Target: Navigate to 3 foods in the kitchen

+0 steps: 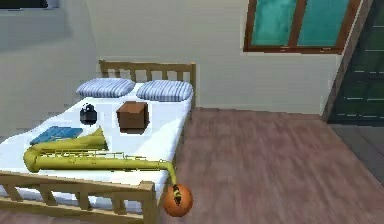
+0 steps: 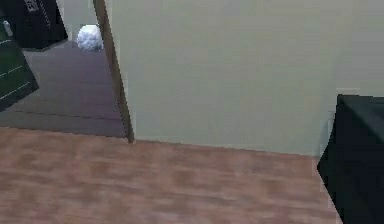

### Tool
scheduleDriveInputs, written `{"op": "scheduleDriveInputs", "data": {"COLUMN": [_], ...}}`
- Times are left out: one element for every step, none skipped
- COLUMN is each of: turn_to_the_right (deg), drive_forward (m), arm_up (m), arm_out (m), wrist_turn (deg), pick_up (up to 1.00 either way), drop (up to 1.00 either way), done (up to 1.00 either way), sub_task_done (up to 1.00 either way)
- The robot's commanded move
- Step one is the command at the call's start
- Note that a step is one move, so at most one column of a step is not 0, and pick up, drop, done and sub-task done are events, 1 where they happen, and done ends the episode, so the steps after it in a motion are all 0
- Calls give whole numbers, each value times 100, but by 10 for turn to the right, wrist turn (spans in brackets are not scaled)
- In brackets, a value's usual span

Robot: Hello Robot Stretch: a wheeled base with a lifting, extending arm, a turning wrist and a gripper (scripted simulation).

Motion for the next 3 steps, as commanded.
{"op": "scheduleDriveInputs", "data": {"turn_to_the_right": [0,360,30], "drive_forward": [30,0,0], "arm_up": [0,0,0], "arm_out": [0,0,0], "wrist_turn": [0,0,0], "pick_up": [0,0,0], "drop": [0,0,0], "done": [0,0,0], "sub_task_done": [0,0,0]}}
